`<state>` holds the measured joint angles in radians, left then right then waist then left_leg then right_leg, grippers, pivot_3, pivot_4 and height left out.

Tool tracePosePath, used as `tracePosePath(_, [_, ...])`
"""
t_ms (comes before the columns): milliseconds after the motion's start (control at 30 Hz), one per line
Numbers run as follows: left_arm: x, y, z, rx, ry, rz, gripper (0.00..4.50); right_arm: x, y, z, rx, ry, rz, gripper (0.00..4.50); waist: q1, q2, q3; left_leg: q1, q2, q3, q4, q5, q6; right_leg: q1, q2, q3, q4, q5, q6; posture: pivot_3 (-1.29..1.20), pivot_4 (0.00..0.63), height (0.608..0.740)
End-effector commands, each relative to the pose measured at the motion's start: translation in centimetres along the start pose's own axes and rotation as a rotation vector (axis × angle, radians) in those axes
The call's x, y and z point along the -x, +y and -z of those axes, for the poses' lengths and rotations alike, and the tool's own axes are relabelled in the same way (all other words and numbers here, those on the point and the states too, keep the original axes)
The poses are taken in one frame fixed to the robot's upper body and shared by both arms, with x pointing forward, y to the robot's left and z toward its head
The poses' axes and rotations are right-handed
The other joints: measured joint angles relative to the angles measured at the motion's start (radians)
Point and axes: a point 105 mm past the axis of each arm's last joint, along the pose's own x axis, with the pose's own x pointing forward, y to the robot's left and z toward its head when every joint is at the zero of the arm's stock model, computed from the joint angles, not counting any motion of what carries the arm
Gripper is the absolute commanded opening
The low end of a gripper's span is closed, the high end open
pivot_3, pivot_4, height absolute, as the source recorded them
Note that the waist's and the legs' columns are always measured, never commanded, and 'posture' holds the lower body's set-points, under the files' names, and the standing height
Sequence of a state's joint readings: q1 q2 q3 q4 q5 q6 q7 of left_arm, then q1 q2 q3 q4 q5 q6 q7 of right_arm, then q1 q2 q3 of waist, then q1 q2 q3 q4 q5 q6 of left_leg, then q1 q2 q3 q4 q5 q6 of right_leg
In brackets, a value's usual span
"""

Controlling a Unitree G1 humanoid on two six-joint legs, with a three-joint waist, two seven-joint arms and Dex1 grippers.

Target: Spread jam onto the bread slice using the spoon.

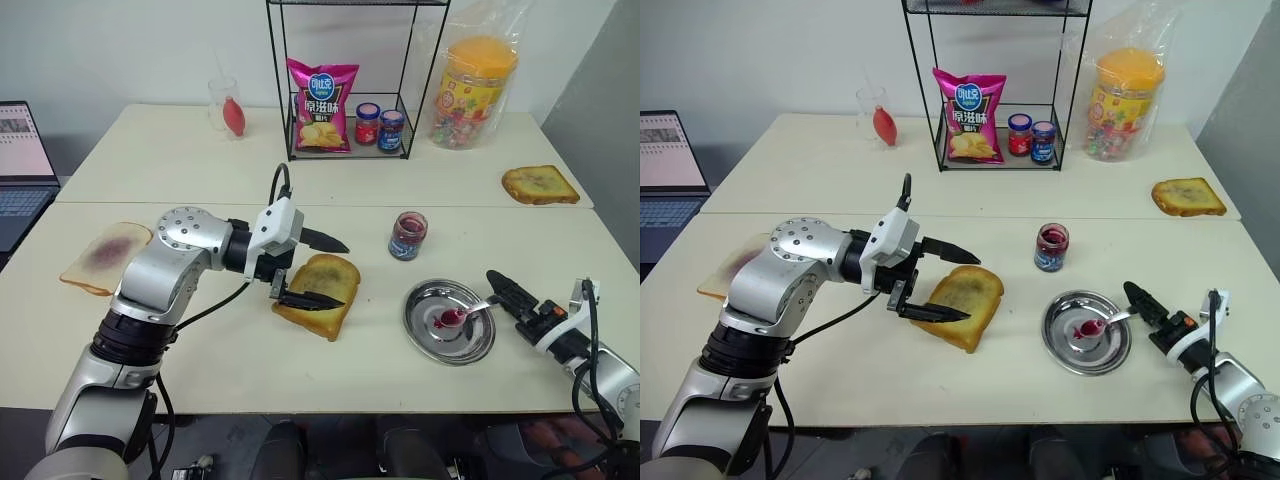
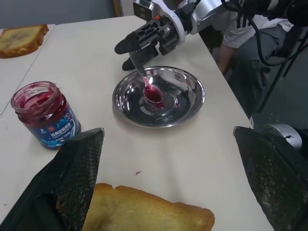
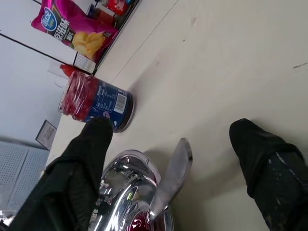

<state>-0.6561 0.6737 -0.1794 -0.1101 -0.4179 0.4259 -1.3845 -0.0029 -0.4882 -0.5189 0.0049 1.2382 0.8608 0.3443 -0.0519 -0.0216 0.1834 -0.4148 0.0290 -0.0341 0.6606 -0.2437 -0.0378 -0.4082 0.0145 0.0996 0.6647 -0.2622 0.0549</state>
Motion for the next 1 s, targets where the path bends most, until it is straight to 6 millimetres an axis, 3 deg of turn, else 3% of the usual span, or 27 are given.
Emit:
tracePosePath(33, [0.5, 0.2, -0.9, -0.044, -0.014, -0.026, 4.5, 0.2, 0.9, -0.9, 0.018, -0.023, -0.041, 3.27, 0.0, 0.0, 0.0, 0.0, 0.0, 0.0, 0.0, 0.0, 0.0, 0.0, 0.0, 0.0, 0.0, 0.0, 0.0, 0.0, 0.15, 0.74])
tracePosePath(500, [0.3, 0.1, -0.7, -0.039, -0.016, -0.017, 4.5, 1.3, 1.4, -0.3, 0.001, -0.022, -0.059, 0.09, 0.0, 0.0, 0.0, 0.0, 0.0, 0.0, 0.0, 0.0, 0.0, 0.0, 0.0, 0.0, 0.0, 0.0, 0.0, 0.0, 0.15, 0.74])
tracePosePath(733, [0.3, 0.2, -0.6, -0.025, -0.02, -0.027, 4.5, 1.3, 2.6, -0.6, 0.031, -0.021, -0.086, 0.03, 0.0, 0.0, 0.0, 0.0, 0.0, 0.0, 0.0, 0.0, 0.0, 0.0, 0.0, 0.0, 0.0, 0.0, 0.0, 0.0, 0.15, 0.74])
tracePosePath(800, [0.5, 0.2, -0.3, -0.002, -0.011, -0.042, 4.5, 1.3, 4.0, -0.9, 0.055, -0.02, -0.121, 0.03, 0.0, 0.0, 0.0, 0.0, 0.0, 0.0, 0.0, 0.0, 0.0, 0.0, 0.0, 0.0, 0.0, 0.0, 0.0, 0.0, 0.15, 0.74])
tracePosePath(867, [1.0, 0.6, 0.3, 0.086, -0.008, -0.096, 4.5, 0.9, 7.7, -2.1, 0.116, -0.04, -0.223, 0.03, -0.002, 0.003, 0.001, 0.0, 0.0, 0.0, 0.0, 0.0, 0.0, 0.0, 0.0, 0.0, 0.0, 0.0, 0.0, 0.0, 0.15, 0.74])
tracePosePath(1000, [0.6, 1.5, 1.0, 0.197, -0.069, -0.272, 4.5, -0.1, 11.9, -3.9, 0.227, -0.083, -0.3, 0.03, -0.007, 0.004, 0.001, 0.0, 0.0, -0.001, 0.0, 0.0, 0.0, 0.0, 0.0, 0.0, 0.001, 0.0, 0.0, 0.0, 0.15, 0.74])
